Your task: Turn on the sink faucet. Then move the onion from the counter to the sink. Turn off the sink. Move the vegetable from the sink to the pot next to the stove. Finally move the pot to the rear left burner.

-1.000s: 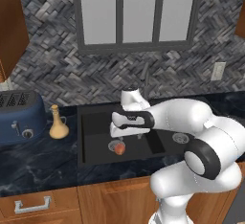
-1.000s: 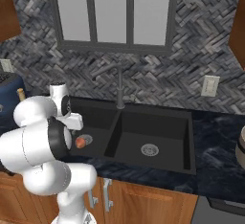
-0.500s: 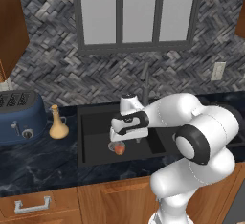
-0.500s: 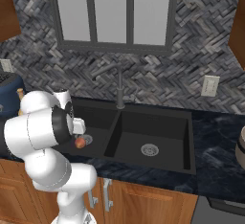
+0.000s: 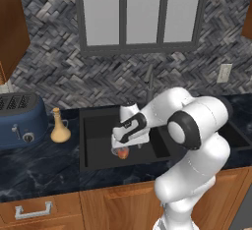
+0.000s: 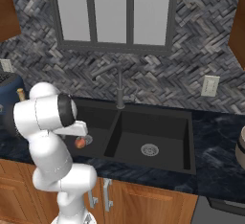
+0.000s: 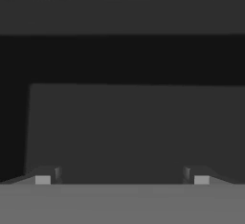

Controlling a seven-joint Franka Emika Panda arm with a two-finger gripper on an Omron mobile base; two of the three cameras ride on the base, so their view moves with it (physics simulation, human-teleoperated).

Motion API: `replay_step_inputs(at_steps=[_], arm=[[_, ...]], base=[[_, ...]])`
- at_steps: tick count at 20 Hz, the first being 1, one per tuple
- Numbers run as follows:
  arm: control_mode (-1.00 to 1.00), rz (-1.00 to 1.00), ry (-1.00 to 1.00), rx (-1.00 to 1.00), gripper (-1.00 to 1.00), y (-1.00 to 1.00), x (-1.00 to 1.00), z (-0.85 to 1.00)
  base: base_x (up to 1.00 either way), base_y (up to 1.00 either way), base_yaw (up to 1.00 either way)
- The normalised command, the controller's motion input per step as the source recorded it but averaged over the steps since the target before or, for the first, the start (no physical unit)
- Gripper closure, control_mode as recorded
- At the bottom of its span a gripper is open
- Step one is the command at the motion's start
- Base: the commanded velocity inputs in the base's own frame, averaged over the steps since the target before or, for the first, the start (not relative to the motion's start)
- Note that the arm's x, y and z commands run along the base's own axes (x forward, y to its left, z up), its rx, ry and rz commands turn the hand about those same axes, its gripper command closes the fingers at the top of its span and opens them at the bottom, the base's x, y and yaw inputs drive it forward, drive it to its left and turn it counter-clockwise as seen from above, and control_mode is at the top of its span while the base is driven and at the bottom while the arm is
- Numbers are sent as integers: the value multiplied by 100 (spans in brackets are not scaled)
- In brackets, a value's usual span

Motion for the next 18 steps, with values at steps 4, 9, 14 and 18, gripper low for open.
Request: replay_step_inputs(at_steps=[4, 9, 14, 18], arm=[[-100, 0, 0, -1, -100, 9, 26, -17], [-100, 0, 0, 0, -100, 9, 23, -18], [-100, 0, 0, 0, -100, 1, 9, -25], [-100, 0, 0, 0, -100, 0, 12, -24]], base=[[0, 0, 0], [0, 0, 0], [0, 0, 0], [0, 0, 0]])
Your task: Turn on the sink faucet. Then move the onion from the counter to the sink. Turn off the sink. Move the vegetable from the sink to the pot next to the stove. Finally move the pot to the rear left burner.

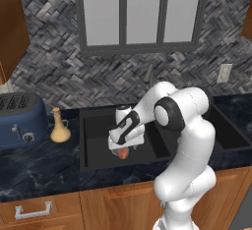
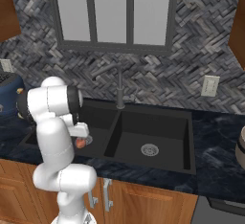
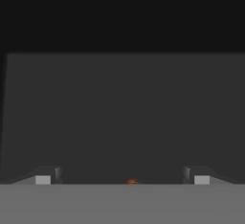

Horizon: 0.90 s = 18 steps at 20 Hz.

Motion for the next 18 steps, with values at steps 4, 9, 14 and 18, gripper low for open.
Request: replay_step_inputs(at_steps=[4, 9, 14, 18], arm=[[-100, 0, 0, 0, -100, 0, 18, -22], [-100, 0, 0, 0, -100, 0, 18, -20], [-100, 0, 0, 0, -100, 0, 14, -20], [-100, 0, 0, 0, -100, 0, 17, -20]], base=[[0, 0, 0], [0, 0, 0], [0, 0, 0], [0, 0, 0]])
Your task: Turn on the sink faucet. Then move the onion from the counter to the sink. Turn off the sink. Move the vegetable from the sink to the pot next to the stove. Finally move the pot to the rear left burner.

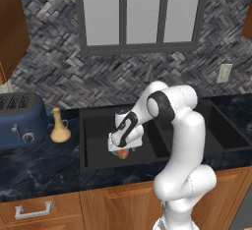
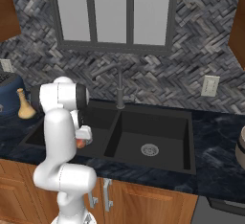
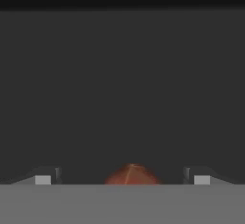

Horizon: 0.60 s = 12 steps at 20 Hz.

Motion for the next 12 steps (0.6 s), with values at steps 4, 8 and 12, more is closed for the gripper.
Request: replay_step_inputs(at_steps=[4, 8, 12], arm=[[-100, 0, 0, 0, -100, 1, 19, -17], [-100, 0, 0, 0, -100, 1, 19, -15], [-100, 0, 0, 0, -100, 4, 17, -12]], base=[[0, 0, 0], [0, 0, 0], [0, 0, 0]])
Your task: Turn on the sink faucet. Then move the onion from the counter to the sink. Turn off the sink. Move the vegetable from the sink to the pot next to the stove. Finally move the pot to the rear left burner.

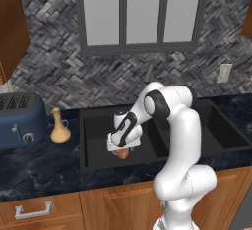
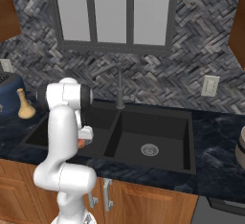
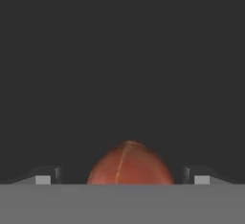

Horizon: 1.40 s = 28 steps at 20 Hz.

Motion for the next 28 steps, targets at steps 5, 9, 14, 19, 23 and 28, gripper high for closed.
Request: replay_step_inputs(at_steps=[5, 9, 14, 19, 23, 28], arm=[[-100, 0, 0, 0, -100, 4, 16, -14], [-100, 0, 0, 0, -100, 3, 13, -15], [-100, 0, 0, 0, -100, 0, 0, -21], [-100, 0, 0, 0, -100, 0, 0, -19], [-100, 0, 0, 0, -100, 0, 0, -12], [-100, -1, 0, 0, -100, 0, 0, -12]], base=[[0, 0, 0], [0, 0, 0], [0, 0, 0], [0, 0, 0], [0, 0, 0], [0, 0, 0]])
